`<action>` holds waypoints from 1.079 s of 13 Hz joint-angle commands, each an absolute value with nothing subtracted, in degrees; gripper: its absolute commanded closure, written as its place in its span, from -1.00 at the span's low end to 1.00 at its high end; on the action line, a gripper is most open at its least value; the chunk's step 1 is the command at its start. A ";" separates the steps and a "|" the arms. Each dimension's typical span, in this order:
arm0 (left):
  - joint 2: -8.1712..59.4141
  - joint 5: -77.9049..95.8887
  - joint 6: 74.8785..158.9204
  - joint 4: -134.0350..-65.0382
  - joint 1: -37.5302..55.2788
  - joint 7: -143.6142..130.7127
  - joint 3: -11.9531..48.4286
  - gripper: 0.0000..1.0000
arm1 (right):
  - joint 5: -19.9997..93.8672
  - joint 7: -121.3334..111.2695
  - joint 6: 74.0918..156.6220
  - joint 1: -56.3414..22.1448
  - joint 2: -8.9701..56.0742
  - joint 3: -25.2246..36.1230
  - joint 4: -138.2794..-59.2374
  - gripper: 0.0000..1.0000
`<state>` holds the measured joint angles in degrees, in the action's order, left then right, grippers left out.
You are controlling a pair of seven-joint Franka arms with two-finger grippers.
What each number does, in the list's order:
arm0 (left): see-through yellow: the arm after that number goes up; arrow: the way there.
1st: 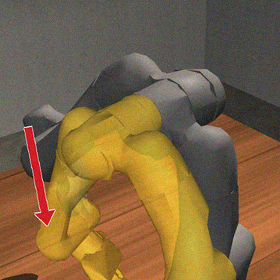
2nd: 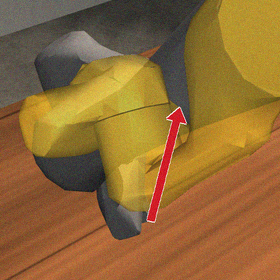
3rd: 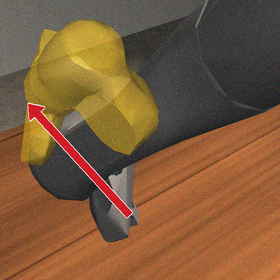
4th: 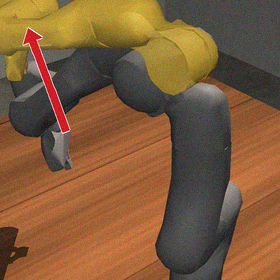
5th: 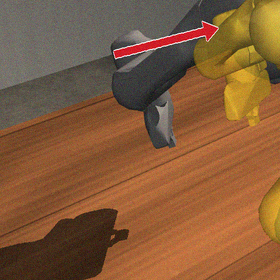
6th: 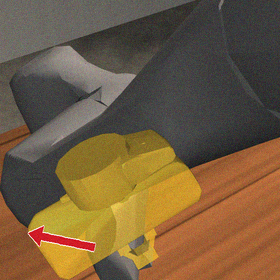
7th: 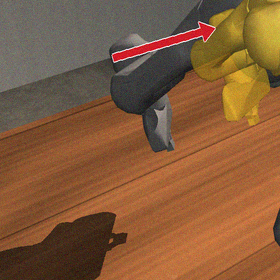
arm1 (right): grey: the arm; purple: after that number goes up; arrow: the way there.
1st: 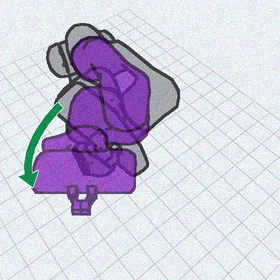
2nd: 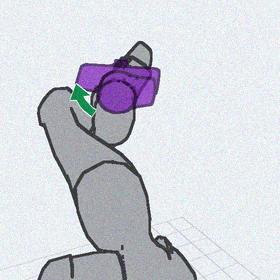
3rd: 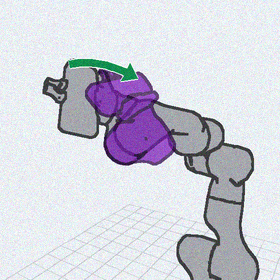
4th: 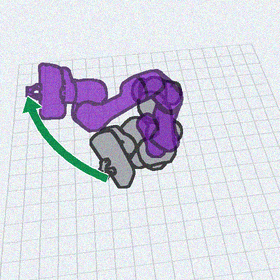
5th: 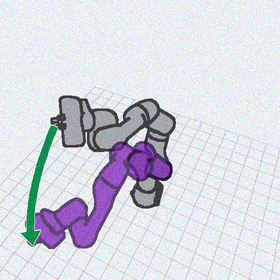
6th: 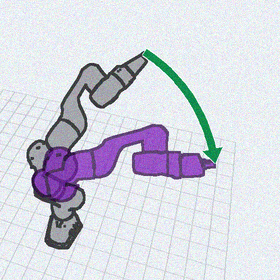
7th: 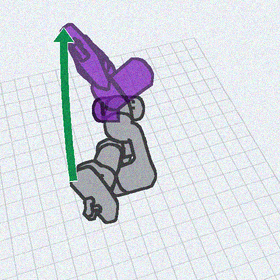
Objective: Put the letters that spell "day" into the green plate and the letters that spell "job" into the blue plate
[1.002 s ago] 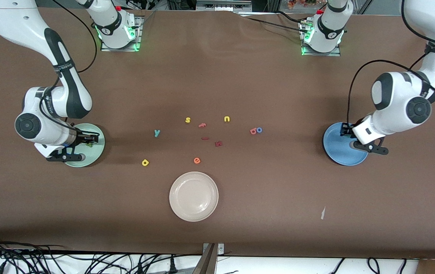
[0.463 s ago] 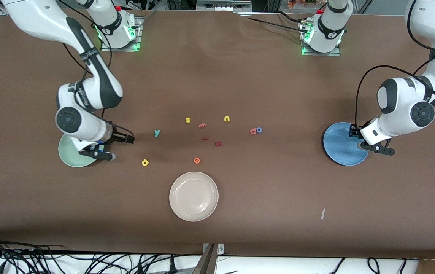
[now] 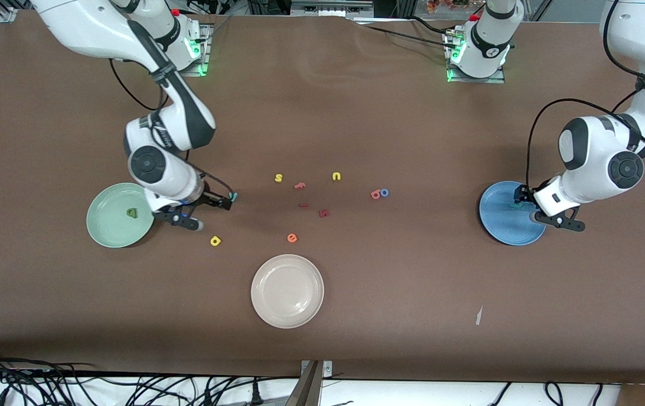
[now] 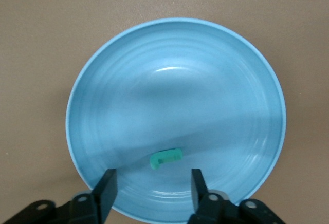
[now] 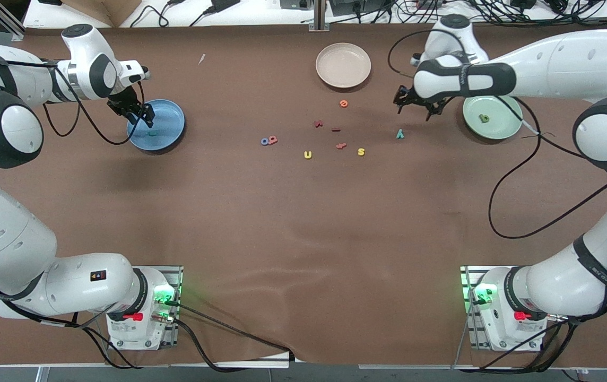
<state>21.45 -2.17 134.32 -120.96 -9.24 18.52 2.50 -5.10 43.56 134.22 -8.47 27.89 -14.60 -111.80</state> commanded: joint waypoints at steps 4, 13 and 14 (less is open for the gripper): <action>21.54 7.78 134.38 -119.62 -1.95 17.84 2.90 -0.63 | -5.89 45.35 142.72 -9.40 28.12 -14.50 -117.15 -0.99; 22.67 16.61 141.93 -120.14 21.78 6.24 3.08 -0.98 | -5.89 45.35 146.42 -9.84 29.88 -14.50 -119.62 -0.59; 22.94 16.52 142.55 -120.41 23.01 6.50 3.08 -0.98 | -5.89 45.44 146.43 -9.84 30.06 -14.50 -119.53 -0.51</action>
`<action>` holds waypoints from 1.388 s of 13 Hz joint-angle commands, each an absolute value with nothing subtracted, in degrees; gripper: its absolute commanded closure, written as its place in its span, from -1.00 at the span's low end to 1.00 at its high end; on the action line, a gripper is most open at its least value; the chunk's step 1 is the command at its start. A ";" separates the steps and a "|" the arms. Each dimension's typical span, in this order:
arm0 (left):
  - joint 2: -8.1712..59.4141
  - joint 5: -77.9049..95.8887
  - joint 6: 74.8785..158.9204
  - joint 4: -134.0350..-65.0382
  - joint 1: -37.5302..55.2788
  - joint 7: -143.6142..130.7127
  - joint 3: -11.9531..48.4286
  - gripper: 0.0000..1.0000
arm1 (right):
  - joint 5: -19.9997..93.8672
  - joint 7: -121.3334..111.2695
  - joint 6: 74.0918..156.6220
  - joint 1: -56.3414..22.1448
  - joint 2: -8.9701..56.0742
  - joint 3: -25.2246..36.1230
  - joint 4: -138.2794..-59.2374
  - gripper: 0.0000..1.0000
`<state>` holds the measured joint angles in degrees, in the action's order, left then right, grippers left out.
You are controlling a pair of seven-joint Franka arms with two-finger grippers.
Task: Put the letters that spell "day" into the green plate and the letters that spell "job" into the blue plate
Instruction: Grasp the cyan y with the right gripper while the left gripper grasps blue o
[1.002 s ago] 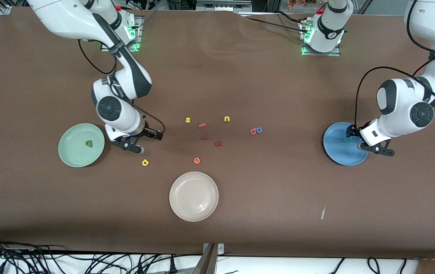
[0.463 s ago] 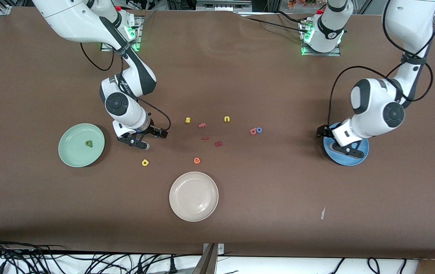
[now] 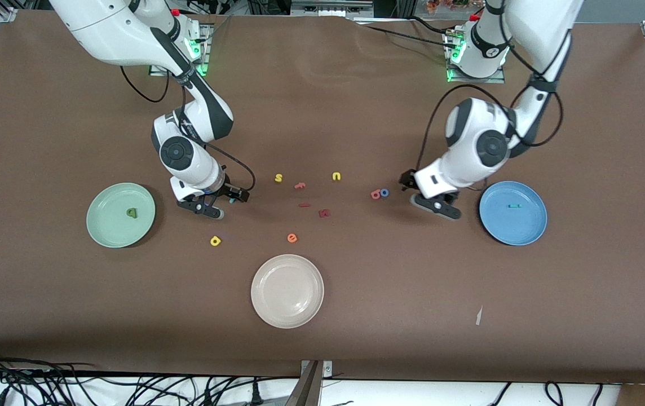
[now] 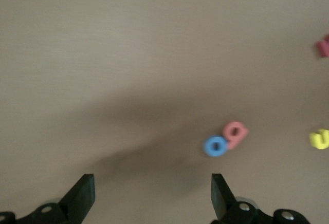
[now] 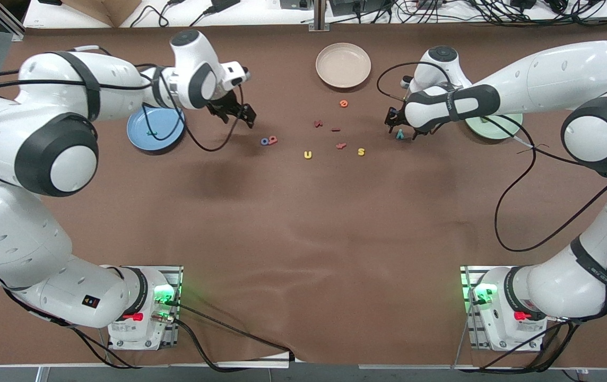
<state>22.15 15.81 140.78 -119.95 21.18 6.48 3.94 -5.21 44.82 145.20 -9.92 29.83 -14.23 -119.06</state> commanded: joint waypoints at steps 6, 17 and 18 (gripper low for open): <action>24.70 6.21 149.14 -122.52 29.97 5.90 3.16 -0.95 | -5.89 45.44 146.43 -9.84 30.15 -14.50 -119.53 0.20; 29.71 2.37 153.81 -121.91 31.73 5.36 3.16 -0.71 | -5.80 45.79 144.42 -9.76 30.41 -14.50 -117.26 0.79; 29.79 2.37 153.81 -121.90 31.73 5.36 3.08 -0.54 | -5.89 45.44 141.27 -9.76 30.15 -14.41 -115.51 0.79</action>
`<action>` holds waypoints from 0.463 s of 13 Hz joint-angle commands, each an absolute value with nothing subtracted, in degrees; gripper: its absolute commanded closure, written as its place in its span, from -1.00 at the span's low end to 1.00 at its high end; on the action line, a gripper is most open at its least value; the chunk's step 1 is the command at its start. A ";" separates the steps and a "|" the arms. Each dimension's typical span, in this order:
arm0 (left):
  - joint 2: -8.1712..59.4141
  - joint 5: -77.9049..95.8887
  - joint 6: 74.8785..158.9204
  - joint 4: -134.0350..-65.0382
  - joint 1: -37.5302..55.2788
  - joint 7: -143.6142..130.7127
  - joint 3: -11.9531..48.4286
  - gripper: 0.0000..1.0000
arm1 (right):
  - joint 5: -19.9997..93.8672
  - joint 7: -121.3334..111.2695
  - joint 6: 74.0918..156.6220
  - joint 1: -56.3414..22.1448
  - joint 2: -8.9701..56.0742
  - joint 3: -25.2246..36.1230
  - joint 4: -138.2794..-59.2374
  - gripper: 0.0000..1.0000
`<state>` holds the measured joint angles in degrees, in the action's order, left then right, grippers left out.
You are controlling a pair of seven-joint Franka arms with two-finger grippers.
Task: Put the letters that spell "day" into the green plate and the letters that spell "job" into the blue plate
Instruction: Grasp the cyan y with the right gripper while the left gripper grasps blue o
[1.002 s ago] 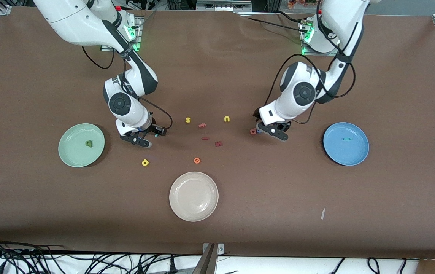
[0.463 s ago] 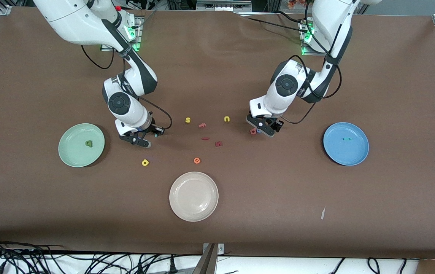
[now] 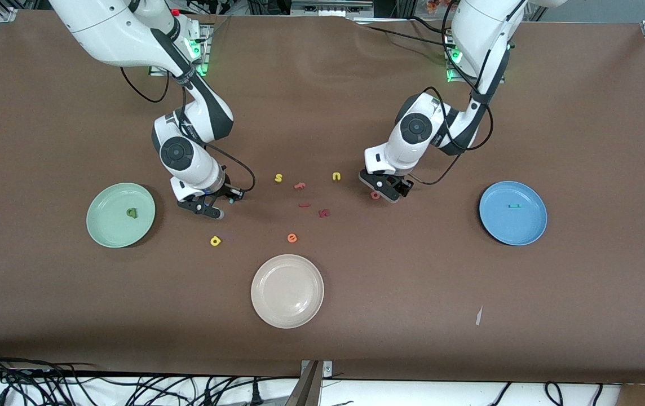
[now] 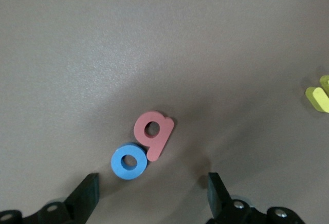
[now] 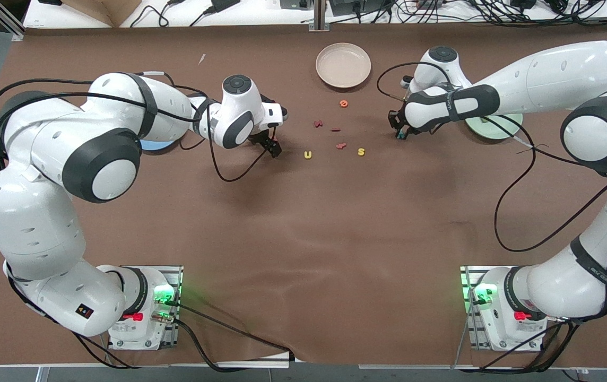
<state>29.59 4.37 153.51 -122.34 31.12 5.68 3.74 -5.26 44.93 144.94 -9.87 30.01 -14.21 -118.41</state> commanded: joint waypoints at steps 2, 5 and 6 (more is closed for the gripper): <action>30.14 1.59 153.81 -121.73 31.82 5.54 3.16 -0.16 | -5.89 44.57 134.07 -9.41 30.06 -14.24 -111.12 0.79; 30.23 0.44 153.81 -121.64 31.73 5.45 3.08 -0.13 | -5.89 36.86 126.76 -9.14 28.75 -10.74 -108.11 0.80; 30.23 0.53 153.81 -121.12 31.73 5.45 3.08 -0.13 | -5.89 32.56 125.52 -9.14 27.96 -8.81 -108.19 0.80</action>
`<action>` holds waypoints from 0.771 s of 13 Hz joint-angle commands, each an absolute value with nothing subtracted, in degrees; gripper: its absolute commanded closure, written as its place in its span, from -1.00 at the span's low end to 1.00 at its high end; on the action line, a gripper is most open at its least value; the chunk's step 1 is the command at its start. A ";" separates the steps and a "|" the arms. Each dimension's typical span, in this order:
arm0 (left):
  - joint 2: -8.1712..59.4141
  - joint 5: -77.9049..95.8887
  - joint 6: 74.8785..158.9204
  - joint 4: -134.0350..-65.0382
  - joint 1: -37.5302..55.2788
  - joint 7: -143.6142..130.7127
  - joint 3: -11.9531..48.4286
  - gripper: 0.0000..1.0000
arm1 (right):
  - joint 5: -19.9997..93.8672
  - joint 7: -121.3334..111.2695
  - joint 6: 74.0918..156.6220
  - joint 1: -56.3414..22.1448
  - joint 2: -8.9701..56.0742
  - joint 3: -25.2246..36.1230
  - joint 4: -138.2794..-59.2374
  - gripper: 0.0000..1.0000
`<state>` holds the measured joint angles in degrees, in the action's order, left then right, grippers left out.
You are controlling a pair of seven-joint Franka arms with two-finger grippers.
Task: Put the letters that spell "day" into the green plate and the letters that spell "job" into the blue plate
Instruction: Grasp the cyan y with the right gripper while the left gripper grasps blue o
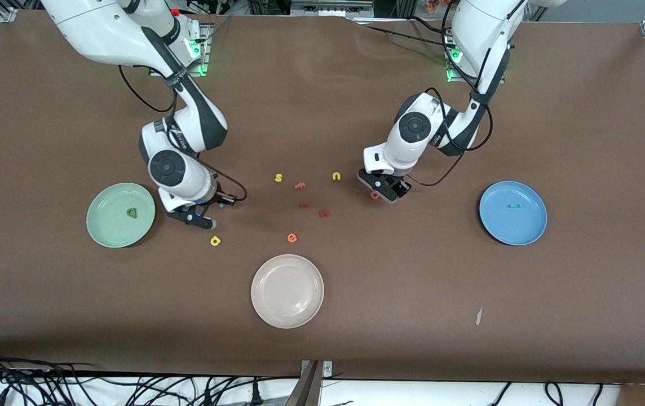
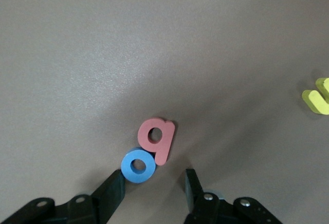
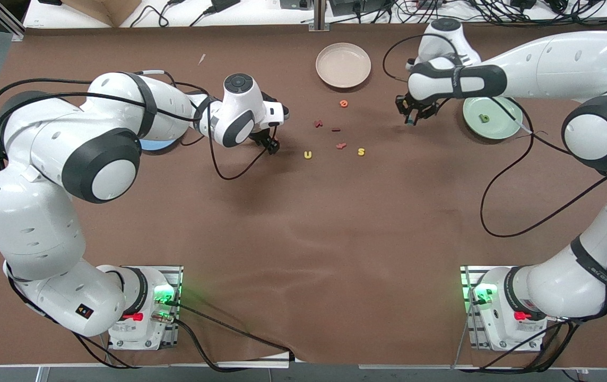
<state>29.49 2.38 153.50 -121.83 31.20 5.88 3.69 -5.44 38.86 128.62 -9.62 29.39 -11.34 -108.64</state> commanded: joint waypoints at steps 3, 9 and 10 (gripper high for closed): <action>31.20 0.70 153.81 -119.18 31.64 5.45 2.90 -0.38 | -5.89 21.65 122.97 -9.14 25.93 -3.79 -108.54 0.80; 31.64 0.62 153.81 -118.83 31.55 5.54 2.81 -0.26 | -5.36 2.32 123.13 -8.62 26.19 7.19 -108.72 0.79; 31.73 0.62 153.81 -118.83 31.55 5.54 2.73 -0.09 | -5.10 -0.41 123.31 -6.70 26.89 7.38 -108.46 0.79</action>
<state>30.58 2.37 153.52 -119.90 31.20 5.88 3.26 -5.45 4.83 123.14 -8.57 26.48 6.23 -108.23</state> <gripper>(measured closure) 0.317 0.744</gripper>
